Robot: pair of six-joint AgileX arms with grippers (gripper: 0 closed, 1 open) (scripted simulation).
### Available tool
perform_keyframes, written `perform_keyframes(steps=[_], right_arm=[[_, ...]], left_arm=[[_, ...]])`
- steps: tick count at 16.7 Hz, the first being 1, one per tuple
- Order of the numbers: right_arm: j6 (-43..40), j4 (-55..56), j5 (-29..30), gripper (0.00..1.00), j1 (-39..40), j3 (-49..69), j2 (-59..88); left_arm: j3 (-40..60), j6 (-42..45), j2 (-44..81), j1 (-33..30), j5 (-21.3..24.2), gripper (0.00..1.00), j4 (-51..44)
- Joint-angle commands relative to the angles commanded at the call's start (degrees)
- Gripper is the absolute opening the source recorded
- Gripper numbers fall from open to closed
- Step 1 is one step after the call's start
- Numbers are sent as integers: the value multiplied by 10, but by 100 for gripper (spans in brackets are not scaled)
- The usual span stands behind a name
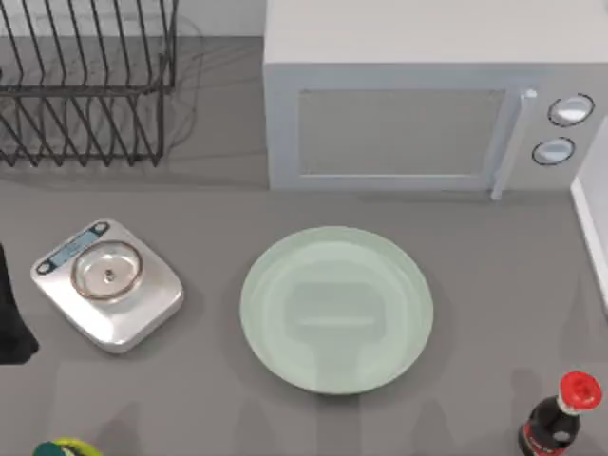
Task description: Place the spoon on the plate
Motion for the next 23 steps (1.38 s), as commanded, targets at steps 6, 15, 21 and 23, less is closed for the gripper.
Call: perform_keyframes(steps=[6,15,21,23], right_arm=[[0,0,0,100,0,0,0],[0,0,0,100,0,0,0],[0,0,0,100,0,0,0],[0,0,0,100,0,0,0]], left_arm=[[56,27,60,17,-1,100,-45],[364,180,517,105,3,100,-308],[576,285,824,169,3,100,-493],[634,313,902,186,3,100,-538]])
